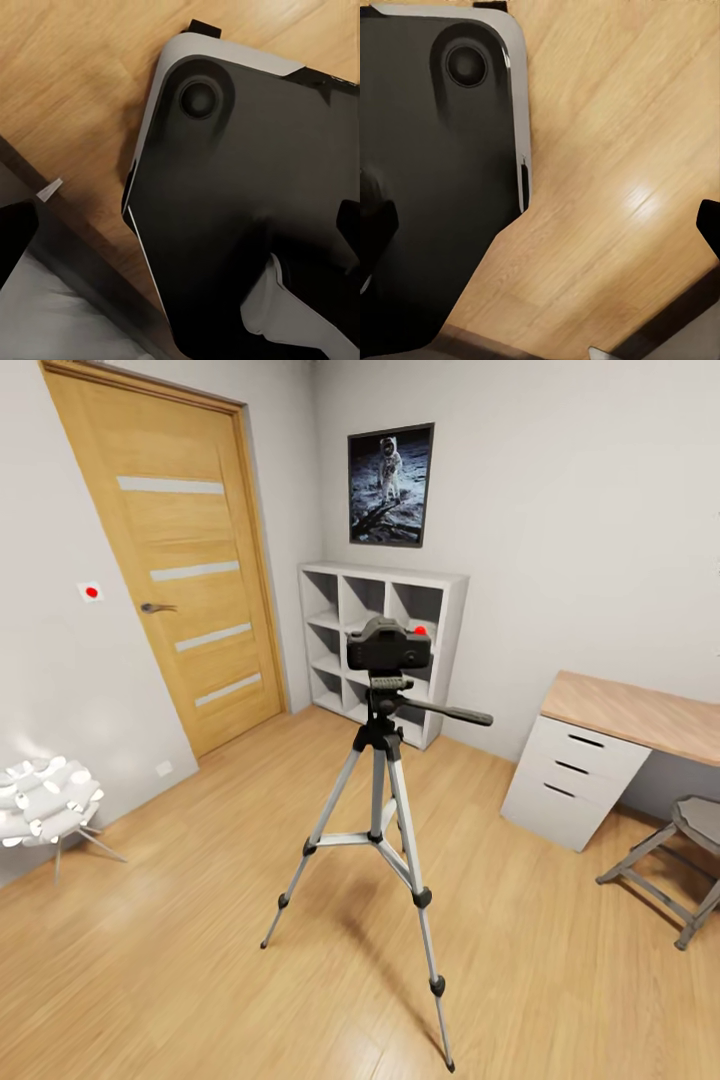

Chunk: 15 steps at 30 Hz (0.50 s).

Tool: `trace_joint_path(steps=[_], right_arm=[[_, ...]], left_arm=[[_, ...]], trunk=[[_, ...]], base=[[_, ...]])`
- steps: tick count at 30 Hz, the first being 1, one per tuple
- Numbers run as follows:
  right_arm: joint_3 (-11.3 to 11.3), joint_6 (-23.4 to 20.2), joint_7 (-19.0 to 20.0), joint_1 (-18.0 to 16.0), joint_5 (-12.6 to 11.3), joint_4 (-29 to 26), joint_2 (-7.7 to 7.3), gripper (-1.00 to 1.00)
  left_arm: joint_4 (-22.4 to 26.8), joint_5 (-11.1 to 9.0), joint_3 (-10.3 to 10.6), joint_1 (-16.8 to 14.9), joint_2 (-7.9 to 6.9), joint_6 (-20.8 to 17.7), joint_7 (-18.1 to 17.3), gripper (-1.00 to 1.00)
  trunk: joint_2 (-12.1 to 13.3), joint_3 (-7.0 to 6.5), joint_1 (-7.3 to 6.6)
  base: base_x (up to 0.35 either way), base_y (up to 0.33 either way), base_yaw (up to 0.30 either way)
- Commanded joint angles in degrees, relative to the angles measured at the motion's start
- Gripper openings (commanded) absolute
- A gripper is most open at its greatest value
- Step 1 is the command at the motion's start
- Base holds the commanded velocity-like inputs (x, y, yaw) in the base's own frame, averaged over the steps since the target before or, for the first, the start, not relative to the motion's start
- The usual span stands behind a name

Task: Attach the digital camera to the camera tripod in the bedroom.

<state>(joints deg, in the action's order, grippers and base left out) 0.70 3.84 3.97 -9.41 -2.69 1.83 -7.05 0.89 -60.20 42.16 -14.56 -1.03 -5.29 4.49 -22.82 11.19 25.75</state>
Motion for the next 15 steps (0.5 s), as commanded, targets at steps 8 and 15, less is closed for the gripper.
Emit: trace_joint_path(steps=[8,15], right_arm=[[0.09,0.36,0.25,-0.09,-0.29,0.2,0.07,1.0],[0.09,0.11,0.19,-0.09,-0.29,0.2,0.08,1.0]], left_arm=[[0.16,-0.44,0.41,-0.03,-0.02,-0.24,0.26,1.0],[0.09,-0.44,0.38,-0.03,-0.02,-0.24,0.26,1.0]], trunk=[[-0.1,-0.64,0.03],[-0.1,-1.29,0.03]], base=[[0.0,0.0,0.0],[0.0,0.0,0.0]])
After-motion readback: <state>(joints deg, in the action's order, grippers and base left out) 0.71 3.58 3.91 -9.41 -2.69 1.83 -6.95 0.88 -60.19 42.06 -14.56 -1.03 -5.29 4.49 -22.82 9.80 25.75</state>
